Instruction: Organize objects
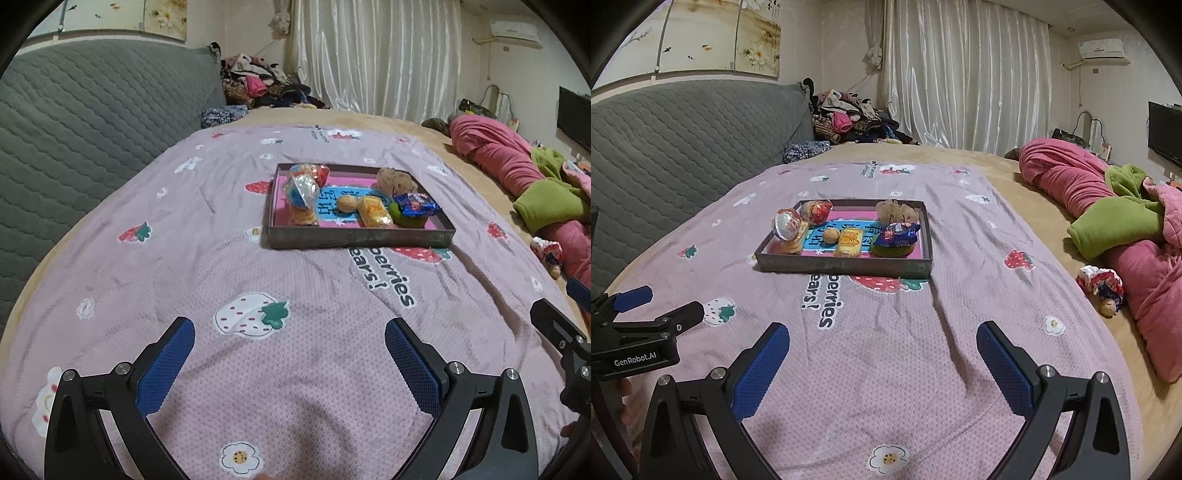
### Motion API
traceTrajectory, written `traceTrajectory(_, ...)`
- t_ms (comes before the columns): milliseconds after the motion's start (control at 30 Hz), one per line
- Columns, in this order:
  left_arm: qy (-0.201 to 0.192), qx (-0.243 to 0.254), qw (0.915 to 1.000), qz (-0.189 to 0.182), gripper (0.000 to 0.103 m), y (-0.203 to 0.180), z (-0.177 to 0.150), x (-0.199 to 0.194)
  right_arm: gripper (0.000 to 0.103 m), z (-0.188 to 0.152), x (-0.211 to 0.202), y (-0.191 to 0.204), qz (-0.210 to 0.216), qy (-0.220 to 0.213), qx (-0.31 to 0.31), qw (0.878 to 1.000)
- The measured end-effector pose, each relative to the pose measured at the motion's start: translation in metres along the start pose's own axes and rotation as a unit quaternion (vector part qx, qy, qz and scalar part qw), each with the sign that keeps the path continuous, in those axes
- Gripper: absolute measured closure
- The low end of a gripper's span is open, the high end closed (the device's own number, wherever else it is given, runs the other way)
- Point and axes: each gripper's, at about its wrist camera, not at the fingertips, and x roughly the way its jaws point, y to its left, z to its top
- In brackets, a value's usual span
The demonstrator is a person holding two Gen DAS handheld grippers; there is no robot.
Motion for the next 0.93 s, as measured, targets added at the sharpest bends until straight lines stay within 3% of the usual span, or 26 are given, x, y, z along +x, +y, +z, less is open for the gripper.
traceTrajectory(567, 0.005, -0.003, 1.0, 0.0, 0.0, 0.005, -0.022, 0.031, 0.001, -0.036, 0.03, -0.008, -0.001, 0.009, -0.002, 1.0)
traceTrajectory(933, 0.032, 0.004, 0.9995, -0.001, 0.0, 0.002, -0.037, 0.058, 0.001, -0.048, 0.048, -0.01, -0.008, 0.036, -0.002, 0.999)
